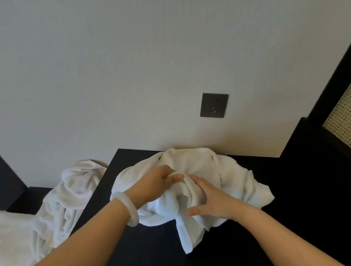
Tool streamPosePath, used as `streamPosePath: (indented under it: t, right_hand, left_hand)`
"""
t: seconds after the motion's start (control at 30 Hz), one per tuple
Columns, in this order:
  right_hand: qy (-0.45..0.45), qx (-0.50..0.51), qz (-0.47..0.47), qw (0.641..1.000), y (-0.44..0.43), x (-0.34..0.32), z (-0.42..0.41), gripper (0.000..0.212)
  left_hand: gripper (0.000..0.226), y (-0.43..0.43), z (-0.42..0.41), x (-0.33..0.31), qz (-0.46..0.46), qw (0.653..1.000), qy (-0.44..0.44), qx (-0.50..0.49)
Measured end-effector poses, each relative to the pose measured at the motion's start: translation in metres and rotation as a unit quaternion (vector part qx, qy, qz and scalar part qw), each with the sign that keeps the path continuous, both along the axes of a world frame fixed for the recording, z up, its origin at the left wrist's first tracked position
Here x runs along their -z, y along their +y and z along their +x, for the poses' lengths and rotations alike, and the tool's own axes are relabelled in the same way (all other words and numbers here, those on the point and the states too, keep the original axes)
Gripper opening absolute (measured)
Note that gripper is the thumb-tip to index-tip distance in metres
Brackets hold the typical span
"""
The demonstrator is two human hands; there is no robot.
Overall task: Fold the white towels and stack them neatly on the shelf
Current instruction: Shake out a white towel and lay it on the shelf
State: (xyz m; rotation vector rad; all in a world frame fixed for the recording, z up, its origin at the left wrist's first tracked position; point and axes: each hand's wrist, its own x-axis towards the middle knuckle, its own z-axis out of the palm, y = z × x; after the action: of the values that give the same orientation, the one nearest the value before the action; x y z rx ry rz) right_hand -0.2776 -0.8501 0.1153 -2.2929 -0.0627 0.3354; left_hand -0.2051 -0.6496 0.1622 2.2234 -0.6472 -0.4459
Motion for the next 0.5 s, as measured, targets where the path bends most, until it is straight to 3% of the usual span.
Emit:
streamPosePath:
  t: [0.03,0.1,0.17,0.23,0.3,0.4,0.5]
  right_hand:
    - [-0.041,0.038,0.015,0.998,0.003,-0.005,0.004,0.088]
    - [-0.141,0.148,0.001,0.979,0.001,-0.021,0.015,0.035]
    - [-0.23,0.236,-0.061,0.942,-0.012,-0.041,0.027,0.015]
    - [-0.267,0.289,-0.102,0.914,-0.037,-0.068,0.037,0.013]
    - [-0.244,0.3,-0.087,0.918,-0.062,-0.096,0.047,0.021]
    - [-0.225,0.257,-0.108,0.933,-0.08,-0.142,0.064,0.03]
    - [-0.278,0.265,0.0,0.923,-0.077,-0.206,0.083,0.028]
  left_hand:
    - [0.037,0.0,0.001,-0.011,-0.038,0.999,0.009,-0.015]
    - [0.034,-0.001,0.005,-0.032,-0.128,0.99,0.04,-0.05]
    - [0.032,0.001,0.014,-0.052,-0.2,0.973,0.063,-0.1]
    - [0.037,0.007,0.03,-0.077,-0.27,0.948,0.088,-0.142]
    - [0.041,0.015,0.046,-0.105,-0.337,0.921,0.115,-0.159]
    - [0.044,0.013,0.063,-0.147,-0.38,0.906,0.101,-0.156]
    - [0.04,-0.001,0.07,-0.189,-0.432,0.884,0.077,-0.159]
